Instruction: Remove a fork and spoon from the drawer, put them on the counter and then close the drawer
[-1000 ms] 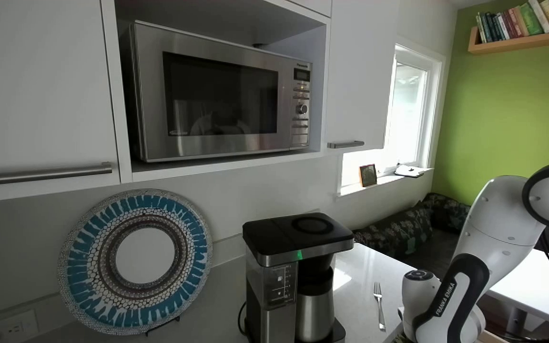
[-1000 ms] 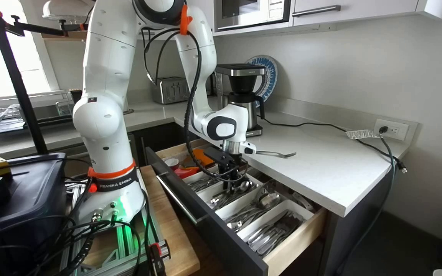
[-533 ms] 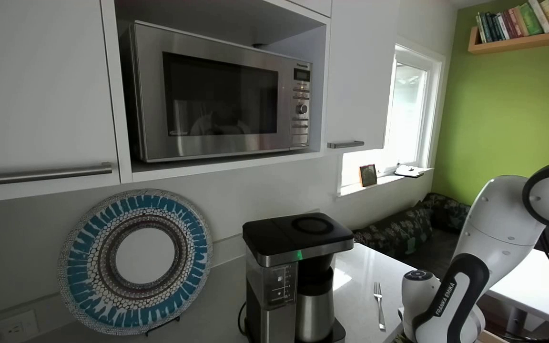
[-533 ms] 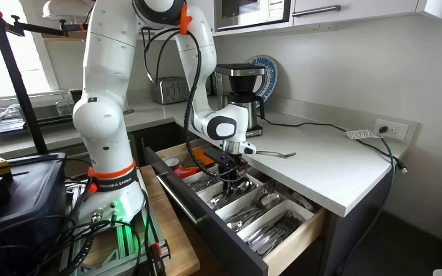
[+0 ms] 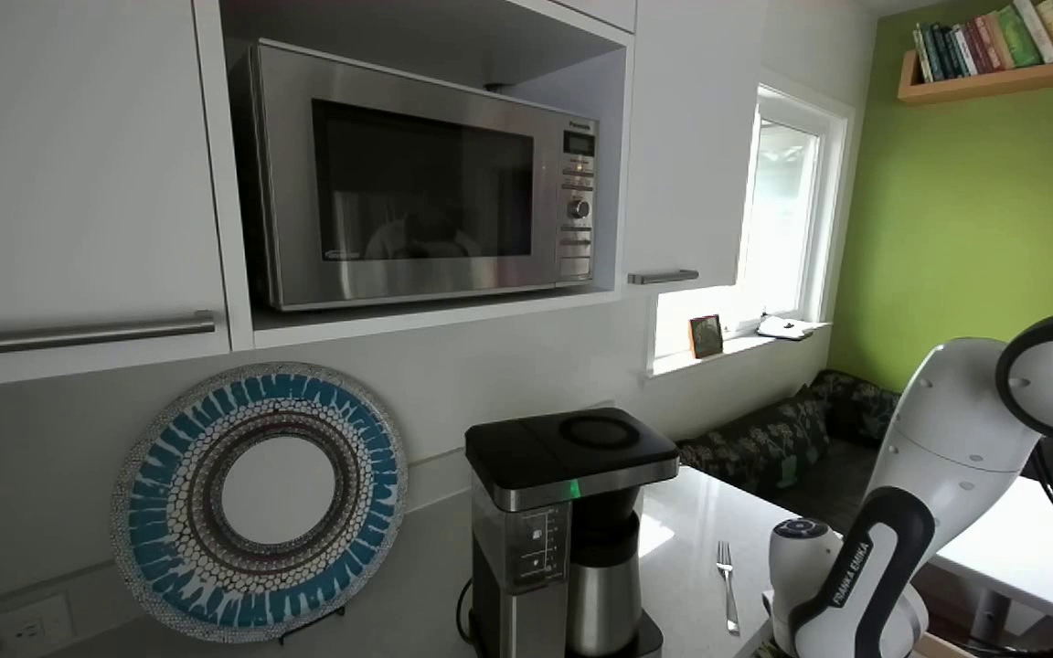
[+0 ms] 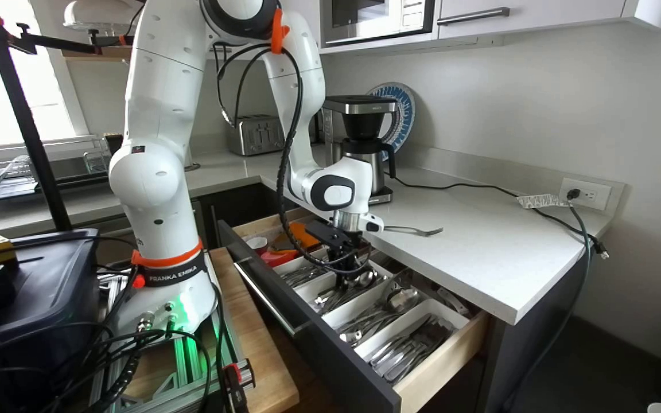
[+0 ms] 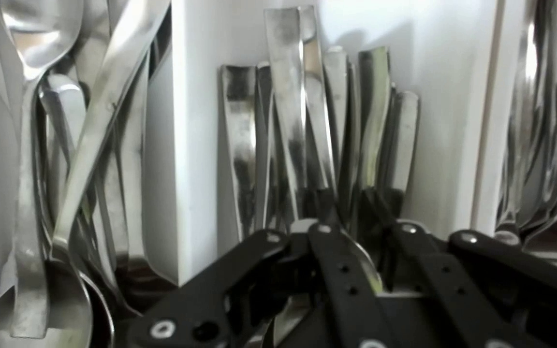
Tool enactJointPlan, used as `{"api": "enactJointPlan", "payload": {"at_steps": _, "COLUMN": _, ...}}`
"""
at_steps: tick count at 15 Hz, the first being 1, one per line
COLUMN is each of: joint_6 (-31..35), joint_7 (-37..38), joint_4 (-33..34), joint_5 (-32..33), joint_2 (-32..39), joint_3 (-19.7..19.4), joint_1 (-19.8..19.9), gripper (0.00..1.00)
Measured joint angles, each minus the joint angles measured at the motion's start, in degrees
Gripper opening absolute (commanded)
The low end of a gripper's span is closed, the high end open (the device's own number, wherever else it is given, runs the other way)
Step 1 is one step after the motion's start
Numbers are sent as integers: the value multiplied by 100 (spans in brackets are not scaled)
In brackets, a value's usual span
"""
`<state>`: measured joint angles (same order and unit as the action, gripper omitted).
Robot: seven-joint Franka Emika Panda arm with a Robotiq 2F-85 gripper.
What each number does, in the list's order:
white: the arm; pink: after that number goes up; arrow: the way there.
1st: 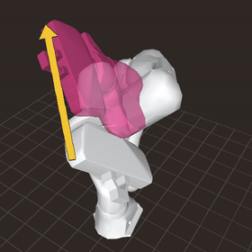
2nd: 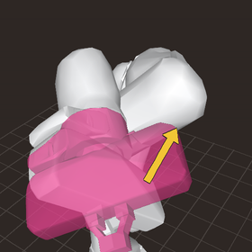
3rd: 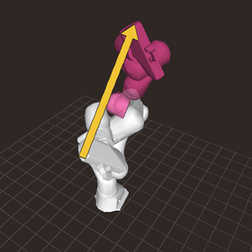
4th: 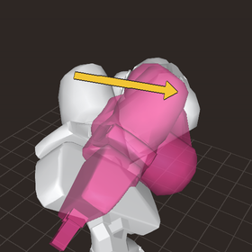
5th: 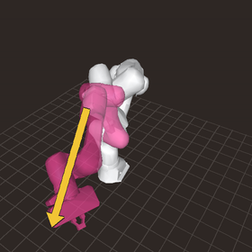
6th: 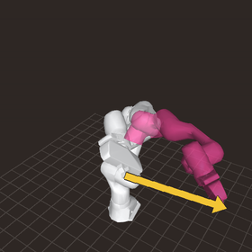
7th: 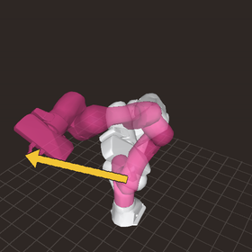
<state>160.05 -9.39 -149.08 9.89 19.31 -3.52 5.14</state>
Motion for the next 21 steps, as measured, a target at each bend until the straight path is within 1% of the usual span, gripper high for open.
{"api": "enactJointPlan", "payload": {"at_steps": 1, "joint_6": 0, "joint_7": 0, "joint_4": 7, "joint_5": 2, "joint_2": 8, "joint_3": -4, "joint_1": 0, "gripper": 0}}
{"api": "enactJointPlan", "payload": {"at_steps": 2, "joint_6": 0, "joint_7": 0, "joint_4": 17, "joint_5": 9, "joint_2": 7, "joint_3": -17, "joint_1": 0, "gripper": 7}}
{"api": "enactJointPlan", "payload": {"at_steps": 3, "joint_6": 0, "joint_7": 0, "joint_4": 25, "joint_5": 10, "joint_2": 10, "joint_3": -28, "joint_1": 0, "gripper": 25}}
{"api": "enactJointPlan", "payload": {"at_steps": 4, "joint_6": 0, "joint_7": 0, "joint_4": 30, "joint_5": 14, "joint_2": 17, "joint_3": -36, "joint_1": 0, "gripper": 35}}
{"api": "enactJointPlan", "payload": {"at_steps": 6, "joint_6": 0, "joint_7": 0, "joint_4": 44, "joint_5": 19, "joint_2": 50, "joint_3": -44, "joint_1": -2, "gripper": 47}}
{"api": "enactJointPlan", "payload": {"at_steps": 7, "joint_6": 0, "joint_7": 0, "joint_4": 50, "joint_5": 23, "joint_2": 78, "joint_3": -50, "joint_1": -2, "gripper": 56}}
{"api": "enactJointPlan", "payload": {"at_steps": 8, "joint_6": 0, "joint_7": 0, "joint_4": 61, "joint_5": 32, "joint_2": 102, "joint_3": -61, "joint_1": -3, "gripper": 46}}
{"api": "enactJointPlan", "payload": {"at_steps": 9, "joint_6": 0, "joint_7": 0, "joint_4": 74, "joint_5": 37, "joint_2": 112, "joint_3": -77, "joint_1": -3, "gripper": 30}}
{"api": "enactJointPlan", "payload": {"at_steps": 10, "joint_6": 0, "joint_7": 0, "joint_4": 77, "joint_5": 37, "joint_2": 119, "joint_3": -84, "joint_1": -3, "gripper": 21}}
{"api": "enactJointPlan", "payload": {"at_steps": 11, "joint_6": 0, "joint_7": 0, "joint_4": 78, "joint_5": 37, "joint_2": 124, "joint_3": -85, "joint_1": -3, "gripper": 21}}
{"api": "enactJointPlan", "payload": {"at_steps": 13, "joint_6": 0, "joint_7": 0, "joint_4": 79, "joint_5": 37, "joint_2": 124, "joint_3": -81, "joint_1": -5, "gripper": 5}}
{"api": "enactJointPlan", "payload": {"at_steps": 14, "joint_6": 0, "joint_7": 0, "joint_4": 79, "joint_5": 37, "joint_2": 124, "joint_3": -79, "joint_1": -10, "gripper": 0}}
{"api": "enactJointPlan", "payload": {"at_steps": 16, "joint_6": 0, "joint_7": 0, "joint_4": 82, "joint_5": 37, "joint_2": 126, "joint_3": -83, "joint_1": -14, "gripper": 0}}
{"api": "enactJointPlan", "payload": {"at_steps": 17, "joint_6": 0, "joint_7": 0, "joint_4": 84, "joint_5": 37, "joint_2": 126, "joint_3": -85, "joint_1": -14, "gripper": 2}}
{"api": "enactJointPlan", "payload": {"at_steps": 21, "joint_6": 0, "joint_7": 0, "joint_4": 93, "joint_5": 36, "joint_2": 121, "joint_3": -90, "joint_1": -13, "gripper": 2}}
